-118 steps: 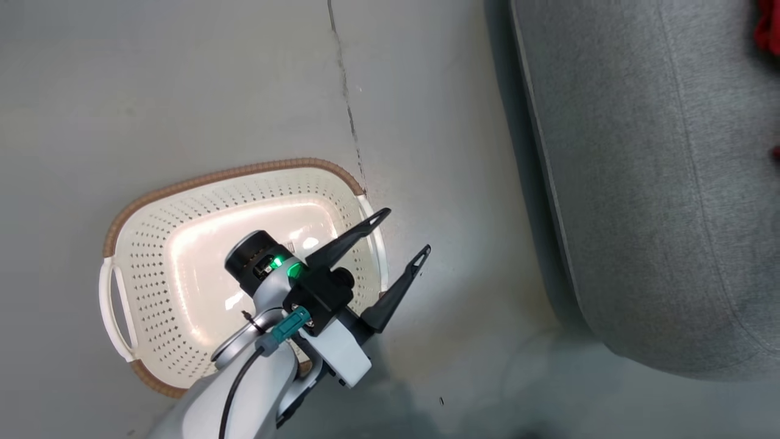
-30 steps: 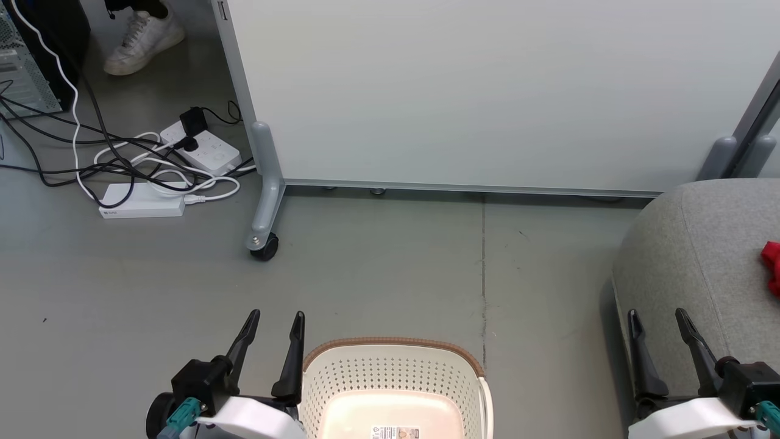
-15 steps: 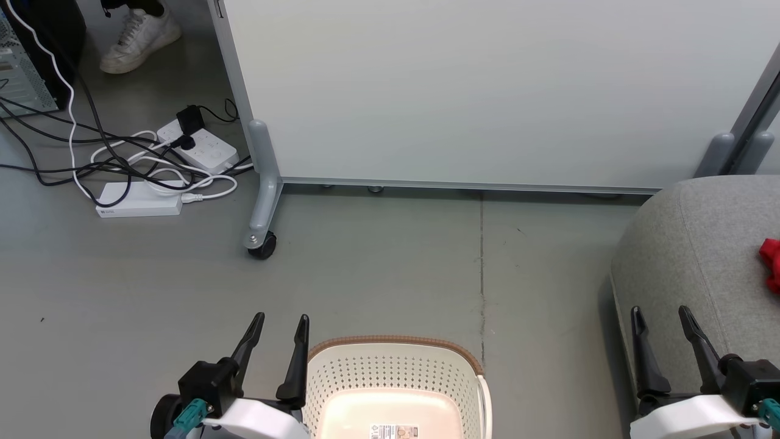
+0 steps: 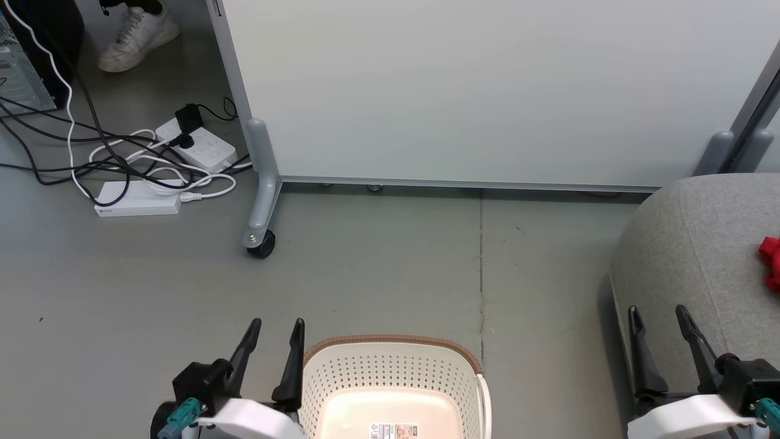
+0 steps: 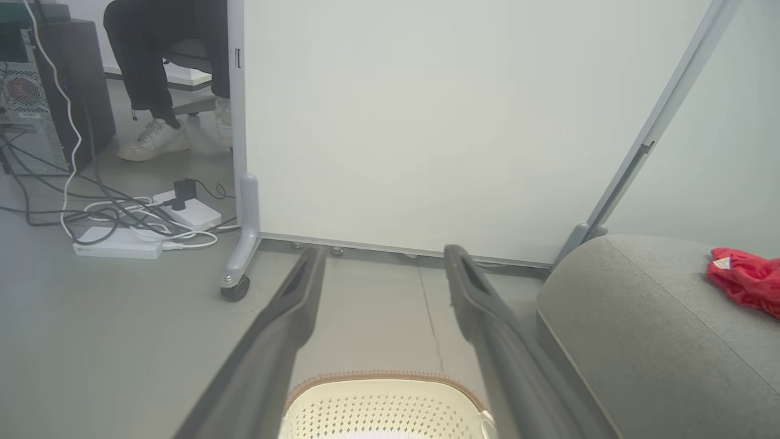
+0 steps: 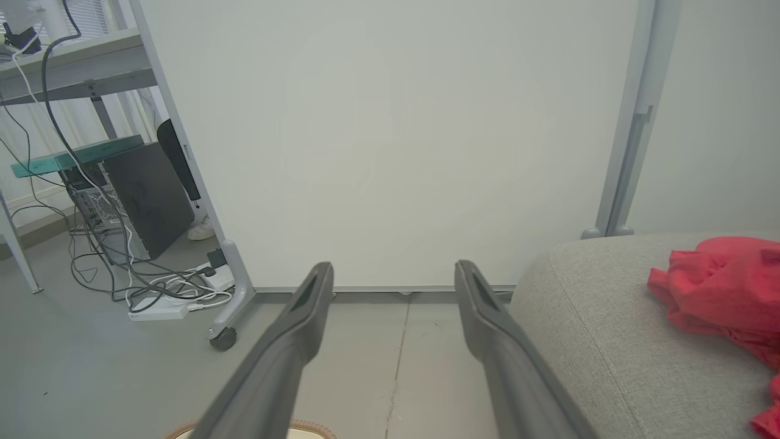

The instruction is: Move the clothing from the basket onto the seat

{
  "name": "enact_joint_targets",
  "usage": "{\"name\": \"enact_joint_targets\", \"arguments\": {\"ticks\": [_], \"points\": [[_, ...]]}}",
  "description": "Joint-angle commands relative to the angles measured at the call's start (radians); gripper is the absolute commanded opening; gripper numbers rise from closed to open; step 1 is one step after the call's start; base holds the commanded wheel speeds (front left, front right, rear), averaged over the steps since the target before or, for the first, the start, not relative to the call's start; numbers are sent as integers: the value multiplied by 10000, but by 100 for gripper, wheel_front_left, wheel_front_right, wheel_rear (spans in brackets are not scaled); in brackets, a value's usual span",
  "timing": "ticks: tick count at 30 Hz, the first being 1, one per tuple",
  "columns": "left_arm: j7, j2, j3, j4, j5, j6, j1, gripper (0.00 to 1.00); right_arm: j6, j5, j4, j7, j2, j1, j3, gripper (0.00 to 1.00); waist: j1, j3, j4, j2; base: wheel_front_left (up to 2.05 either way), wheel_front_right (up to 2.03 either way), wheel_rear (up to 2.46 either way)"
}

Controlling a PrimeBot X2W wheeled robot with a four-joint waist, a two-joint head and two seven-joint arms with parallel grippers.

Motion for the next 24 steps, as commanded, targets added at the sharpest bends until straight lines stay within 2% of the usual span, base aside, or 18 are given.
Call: {"name": "enact_joint_targets", "arguments": {"ticks": [1,6,17,18,22,24], "points": [[-13,59,38,138,-104,-73,33,100,1,19,-19,-29,-59,-47,1,100,0,-6,0,0,0,0,0],[-13,50,169,352,-269,-355,2,100,1,2,-30,-29,-77,-17,43,100,0,-15,3,0,0,0,0],[-13,51,296,289,-447,-539,78,100,1,-44,-4,-29,-88,-15,120,100,0,-47,42,0,0,0,0],[9,8,260,320,-452,-524,51,0,0,13,26,2,1,20,114,0,0,-46,41,0,0,0,0],[66,-21,244,642,-524,-524,354,0,0,59,371,39,139,276,128,0,0,-47,38,0,0,0,0],[226,-18,361,614,-860,-545,307,0,0,458,342,111,141,257,93,0,0,-41,17,0,0,0,0]]}}
